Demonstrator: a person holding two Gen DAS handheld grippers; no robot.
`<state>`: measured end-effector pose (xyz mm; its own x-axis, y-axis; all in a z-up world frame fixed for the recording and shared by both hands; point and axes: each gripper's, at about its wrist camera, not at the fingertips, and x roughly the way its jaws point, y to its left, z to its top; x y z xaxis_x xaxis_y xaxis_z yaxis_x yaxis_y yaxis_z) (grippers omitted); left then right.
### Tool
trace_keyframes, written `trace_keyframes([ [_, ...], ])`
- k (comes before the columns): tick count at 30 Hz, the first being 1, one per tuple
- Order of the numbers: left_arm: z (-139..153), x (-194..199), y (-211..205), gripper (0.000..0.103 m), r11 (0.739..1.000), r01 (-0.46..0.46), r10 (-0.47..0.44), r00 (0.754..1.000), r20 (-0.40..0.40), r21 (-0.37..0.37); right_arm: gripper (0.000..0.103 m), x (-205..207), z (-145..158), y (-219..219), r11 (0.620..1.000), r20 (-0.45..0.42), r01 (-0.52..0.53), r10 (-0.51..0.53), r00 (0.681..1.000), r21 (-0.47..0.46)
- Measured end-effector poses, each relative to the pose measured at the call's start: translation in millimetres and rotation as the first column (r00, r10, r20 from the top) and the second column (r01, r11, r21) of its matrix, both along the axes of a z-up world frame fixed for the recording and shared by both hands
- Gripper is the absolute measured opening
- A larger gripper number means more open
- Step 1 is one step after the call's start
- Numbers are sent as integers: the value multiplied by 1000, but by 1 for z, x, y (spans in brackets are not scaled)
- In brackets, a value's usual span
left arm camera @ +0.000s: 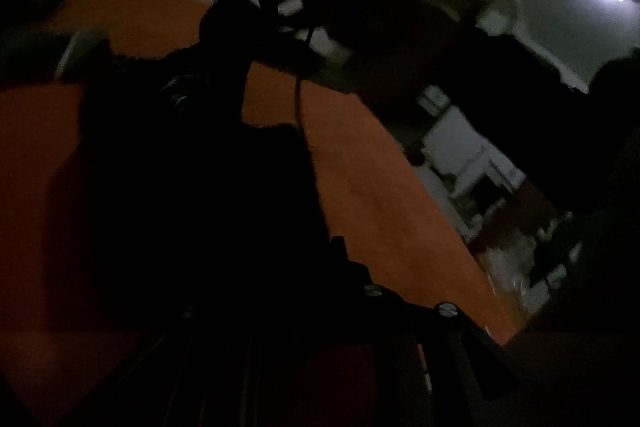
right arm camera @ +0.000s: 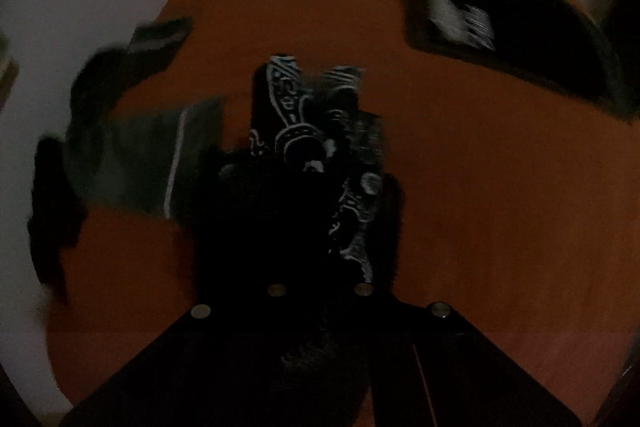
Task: Fold clothes
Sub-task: 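Press the folded paisley garment flat with the right tool and release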
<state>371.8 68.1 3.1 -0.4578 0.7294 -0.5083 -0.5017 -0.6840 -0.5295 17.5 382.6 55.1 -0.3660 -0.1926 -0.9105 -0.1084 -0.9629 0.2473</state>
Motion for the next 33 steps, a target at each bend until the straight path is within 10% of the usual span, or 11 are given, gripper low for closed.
trace_keyframes([
  [6, 13, -10, 52, 12, 977, 210, -209, 978, -26, 24, 3, 65, 9, 146, 962, -6, 242, -245, 970, -126],
  [11, 21, -10, 86, 12, 943, 329, -327, 944, -40, 48, 3, 97, 31, 178, 958, -39, 265, -270, 962, -112],
  [18, -8, -14, 32, 12, 985, 159, -164, 983, 87, 68, 4, 34, 17, 65, 997, -33, 9, -6, 999, 72],
  [23, -48, -12, -33, 12, 988, 37, -83, 946, 314, 149, 27, -7, -37, -30, 980, 115, -200, 199, 973, -8],
  [26, -53, -3, -58, 13, 986, -6, -50, 941, 335, 164, 40, 16, -23, 7, 988, 67, -105, 113, 991, -116],
  [28, -48, -4, -65, 13, 986, -16, -40, 943, 330, 166, 68, 45, -12, 51, 985, 4, -26, 27, 1000, -170],
  [33, -36, -44, -78, 19, 986, -13, -49, 931, 360, 169, 71, 126, -35, 129, 982, -41, 63, -72, 997, -180],
])
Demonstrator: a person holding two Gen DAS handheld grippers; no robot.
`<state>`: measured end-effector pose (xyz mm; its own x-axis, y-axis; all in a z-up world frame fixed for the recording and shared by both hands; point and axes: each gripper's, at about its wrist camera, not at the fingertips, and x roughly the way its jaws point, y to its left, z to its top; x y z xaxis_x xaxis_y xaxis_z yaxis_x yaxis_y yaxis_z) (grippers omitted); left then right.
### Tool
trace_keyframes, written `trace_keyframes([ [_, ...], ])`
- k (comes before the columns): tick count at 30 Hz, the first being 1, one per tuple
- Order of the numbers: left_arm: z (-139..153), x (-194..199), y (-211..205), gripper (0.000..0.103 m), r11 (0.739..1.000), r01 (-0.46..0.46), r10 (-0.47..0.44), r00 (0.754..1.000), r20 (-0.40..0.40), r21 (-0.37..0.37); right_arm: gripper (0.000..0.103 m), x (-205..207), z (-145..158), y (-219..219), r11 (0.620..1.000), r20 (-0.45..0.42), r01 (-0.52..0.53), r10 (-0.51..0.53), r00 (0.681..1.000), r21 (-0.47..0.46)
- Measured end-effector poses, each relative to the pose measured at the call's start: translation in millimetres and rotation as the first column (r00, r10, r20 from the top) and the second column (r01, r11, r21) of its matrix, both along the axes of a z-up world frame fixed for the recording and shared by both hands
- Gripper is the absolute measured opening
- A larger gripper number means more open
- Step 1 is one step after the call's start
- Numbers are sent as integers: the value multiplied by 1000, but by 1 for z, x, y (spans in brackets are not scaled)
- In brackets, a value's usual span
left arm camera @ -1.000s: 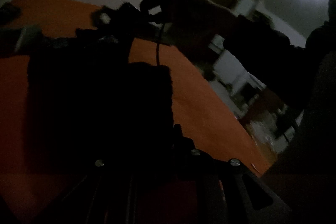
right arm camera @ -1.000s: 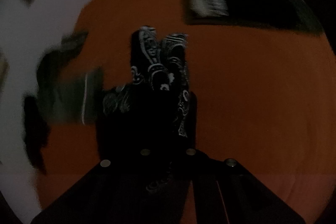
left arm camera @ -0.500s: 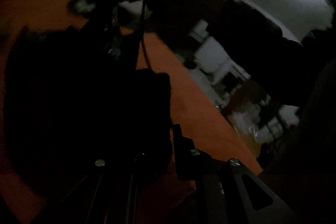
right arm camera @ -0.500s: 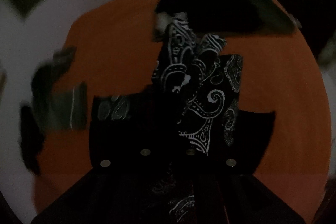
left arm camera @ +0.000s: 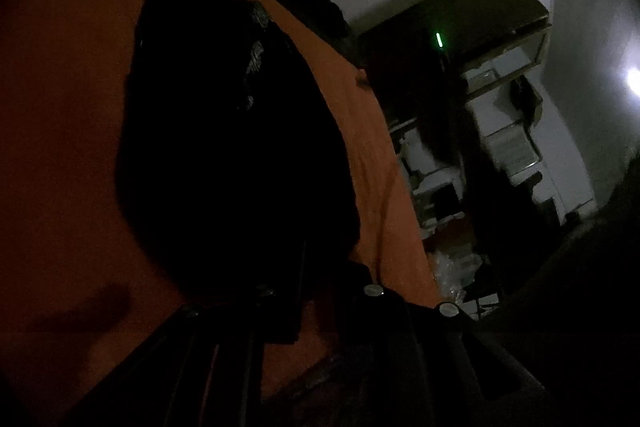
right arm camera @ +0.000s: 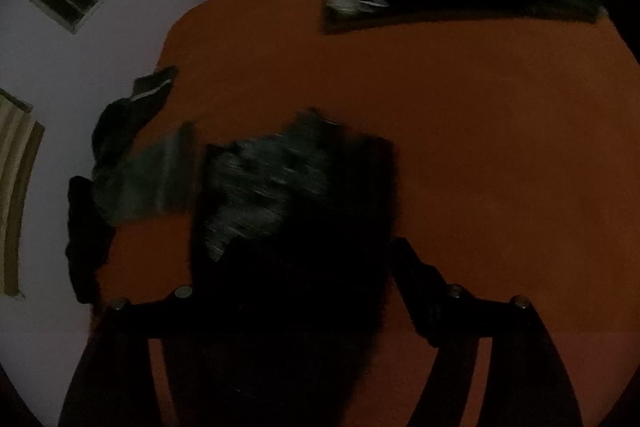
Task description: Fold clothes
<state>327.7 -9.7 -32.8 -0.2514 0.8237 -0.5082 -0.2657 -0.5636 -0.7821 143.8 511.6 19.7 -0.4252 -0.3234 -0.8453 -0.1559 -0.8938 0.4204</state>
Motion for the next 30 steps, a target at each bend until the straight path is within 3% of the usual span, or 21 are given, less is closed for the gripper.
trace_keyframes([
  [3, -1, -36, 15, 25, 998, 56, -55, 998, 16, -41, 71, 39, -23, -4, 996, 18, -26, 27, 999, -80],
  [6, -12, -60, 36, 28, 993, 117, -114, 991, 70, -36, 71, 62, -44, -26, 988, 18, -61, 64, 998, -142],
  [8, -23, -68, 46, 30, 992, 114, -108, 990, 95, -61, 71, 61, -55, -35, 992, 23, -35, 38, 999, -120],
  [11, -39, -67, 55, 26, 994, 91, -84, 990, 111, -62, 70, 33, -64, -48, 995, -56, -60, 56, 997, -78],
  [12, -40, -64, 54, 10, 994, 85, -78, 992, 99, -69, 66, 23, -66, -53, 996, -83, -70, 64, 994, -64],
  [14, -40, -53, 49, 6, 994, 79, -74, 994, 76, -71, 21, 2, -66, -78, 990, -150, -143, 142, 978, 6],
  [16, -38, -38, 37, 5, 995, 68, -64, 996, 58, -69, 11, 7, -47, -113, 964, -244, -248, 265, 933, 97],
  [18, -34, -25, 22, 5, 997, 53, -51, 998, 38, -63, 8, 14, -27, -150, 919, -326, -341, 390, 861, 197],
  [19, -32, -19, 13, 5, 997, 46, -44, 999, 26, -61, 8, 26, -24, -172, 870, -329, -362, 468, 820, 335],
  [21, -25, -16, -5, 5, 997, 38, -36, 999, 24, -67, 19, 53, -22, -218, 702, -283, -355, 620, 732, 617],
  [22, -19, -23, -13, 5, 998, 15, -13, 1000, 24, -58, 53, 59, -31, -232, 640, -202, -448, 686, 699, 624],
  [23, -13, -31, -22, 7, 999, -6, 7, 1000, 25, -49, 70, 65, -42, -244, 580, -114, -556, 746, 656, 595],
  [24, -7, -45, -29, 8, 999, -15, 16, 999, 30, -38, 70, 70, -45, -245, 578, -105, -585, 757, 645, 569],
  [26, 3, -73, -42, 17, 999, -33, 34, 999, 41, -21, 70, 80, -38, -226, 664, -182, -550, 706, 685, 507],
  [27, 5, -87, -41, 29, 998, -37, 39, 998, 42, -46, 70, 82, -33, -209, 727, -222, -505, 648, 729, 466],
  [29, 4, -109, -31, 42, 996, -29, 35, 998, 60, -89, 70, 87, -23, -162, 871, -312, -358, 462, 830, 336],
  [30, 2, -117, -23, 44, 995, -15, 23, 997, 78, -98, 71, 92, -28, -142, 911, -308, -319, 392, 867, 260],
])
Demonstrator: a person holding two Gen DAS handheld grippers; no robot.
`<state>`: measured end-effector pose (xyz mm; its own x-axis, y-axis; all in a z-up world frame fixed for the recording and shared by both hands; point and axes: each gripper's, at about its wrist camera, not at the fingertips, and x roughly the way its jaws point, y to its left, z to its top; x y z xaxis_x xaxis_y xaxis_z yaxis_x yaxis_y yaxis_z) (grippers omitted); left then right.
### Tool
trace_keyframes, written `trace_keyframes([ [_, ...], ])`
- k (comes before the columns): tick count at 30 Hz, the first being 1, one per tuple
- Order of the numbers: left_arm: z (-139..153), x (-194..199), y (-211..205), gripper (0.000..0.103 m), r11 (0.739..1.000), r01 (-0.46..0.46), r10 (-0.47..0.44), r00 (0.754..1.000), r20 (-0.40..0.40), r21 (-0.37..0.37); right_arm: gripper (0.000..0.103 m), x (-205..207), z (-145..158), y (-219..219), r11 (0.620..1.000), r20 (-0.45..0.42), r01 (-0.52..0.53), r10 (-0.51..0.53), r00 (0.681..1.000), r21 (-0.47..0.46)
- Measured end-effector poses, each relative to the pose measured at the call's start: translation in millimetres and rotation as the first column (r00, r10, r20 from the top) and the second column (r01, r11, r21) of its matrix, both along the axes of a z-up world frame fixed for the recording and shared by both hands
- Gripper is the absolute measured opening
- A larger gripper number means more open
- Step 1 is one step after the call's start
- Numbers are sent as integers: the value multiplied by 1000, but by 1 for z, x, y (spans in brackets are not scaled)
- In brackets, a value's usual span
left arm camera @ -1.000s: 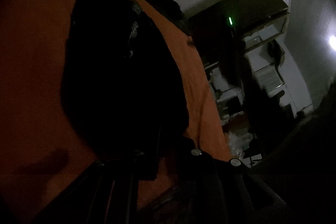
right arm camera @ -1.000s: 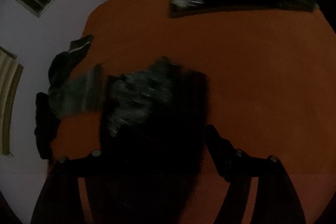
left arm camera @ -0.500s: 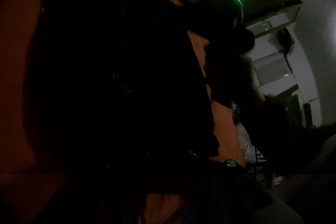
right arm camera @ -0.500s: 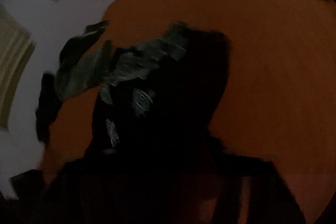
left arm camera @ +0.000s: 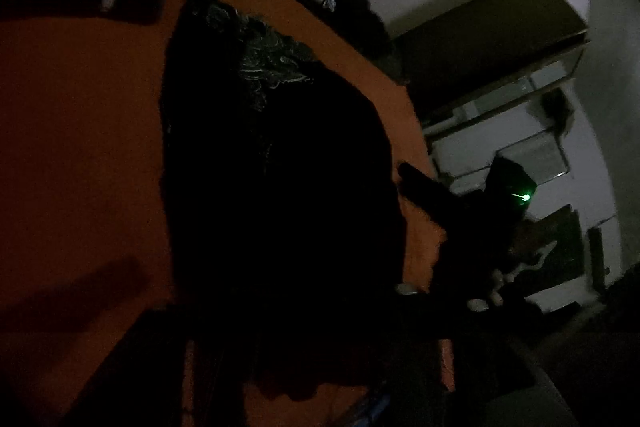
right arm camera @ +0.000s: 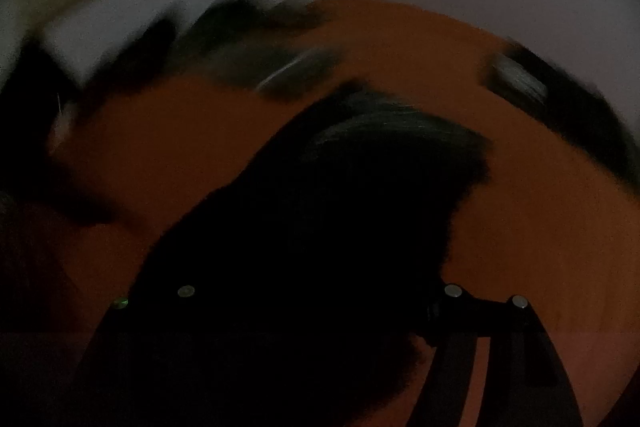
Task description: Fold clothes
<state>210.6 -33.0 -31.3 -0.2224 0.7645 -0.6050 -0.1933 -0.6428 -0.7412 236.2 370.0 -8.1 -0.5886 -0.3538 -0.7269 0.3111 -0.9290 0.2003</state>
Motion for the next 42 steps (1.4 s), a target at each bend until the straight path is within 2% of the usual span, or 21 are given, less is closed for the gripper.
trace_keyframes([
  [2, -12, -3, 31, 44, 999, 47, -48, 996, 73, 10, 72, 13, -14, 38, 986, 101, 104, -91, 991, -129],
  [5, -31, 28, 68, 44, 993, 120, -121, 982, 145, 22, 72, 33, -34, 95, 915, 269, 276, -197, 943, -296],
  [8, -36, 58, 77, 44, 976, 211, -199, 964, 177, -49, 72, 65, -38, 91, 922, 284, 206, -112, 952, -328],
  [11, -29, 84, 77, 44, 942, 308, -285, 944, 163, -137, 74, 100, -24, 49, 974, 216, 25, 25, 976, -225],
  [14, -20, 95, 76, 45, 903, 337, -326, 941, 87, -266, 86, 133, -17, -10, 990, 68, -143, 143, 987, 1],
  [18, -36, 89, 60, 46, 943, 214, -188, 974, 123, -256, 90, 159, -14, -88, 916, -105, -270, 313, 944, 297],
  [21, -41, 85, 58, 46, 959, 143, -117, 986, 117, -243, 89, 155, -23, -129, 814, -227, -194, 367, 902, 547],
  [22, -41, 83, 59, 46, 961, 124, -99, 989, 112, -247, 78, 147, -29, -140, 769, -212, -202, 401, 891, 607],
  [23, -42, 82, 61, 46, 962, 106, -81, 991, 107, -250, 32, 142, -37, -150, 729, -186, -210, 422, 887, 651],
  [24, -45, 81, 61, 46, 963, 93, -67, 992, 109, -253, 8, 135, -40, -153, 714, -162, -211, 416, 895, 668],
  [25, -48, 81, 58, 46, 963, 87, -58, 991, 118, -254, 7, 127, -35, -145, 740, -170, -175, 365, 915, 649],
  [28, -52, 81, 61, 46, 965, 71, -39, 991, 131, -252, 7, 120, -5, -86, 915, -222, -17, 116, 968, 404],
  [30, -50, 76, 57, 46, 961, 63, -31, 992, 122, -270, 7, 126, 12, -25, 959, -231, 185, -134, 964, 215],
  [32, -47, 68, 51, 46, 959, 58, -25, 993, 119, -277, 8, 137, 14, 39, 905, -181, 417, -397, 900, 88],
  [34, -48, 67, 49, 46, 964, 52, -18, 991, 133, -259, 19, 147, -17, 99, 815, 40, 577, -579, 815, 40],
  [35, -48, 66, 49, 46, 966, 52, -16, 990, 142, -254, 26, 155, -40, 123, 772, 161, 634, -633, 757, 52],
  [37, -47, 66, 51, 46, 968, 66, -32, 990, 139, -241, 31, 171, -65, 145, 746, 273, 664, -650, 709, 52],
  [39, -43, 68, 57, 46, 966, 91, -65, 991, 116, -241, 34, 179, -69, 146, 765, 259, 636, -637, 726, 97],
  [40, -41, 69, 61, 46, 961, 115, -93, 991, 97, -253, 48, 181, -61, 143, 773, 195, 620, -634, 749, 131],
  [41, -39, 72, 65, 46, 953, 138, -121, 990, 78, -269, 71, 184, -54, 138, 784, 127, 601, -619, 775, 153],
  [42, -38, 78, 73, 46, 940, 159, -148, 987, 60, -301, 80, 185, -45, 132, 797, 46, 578, -593, 804, 176],
])
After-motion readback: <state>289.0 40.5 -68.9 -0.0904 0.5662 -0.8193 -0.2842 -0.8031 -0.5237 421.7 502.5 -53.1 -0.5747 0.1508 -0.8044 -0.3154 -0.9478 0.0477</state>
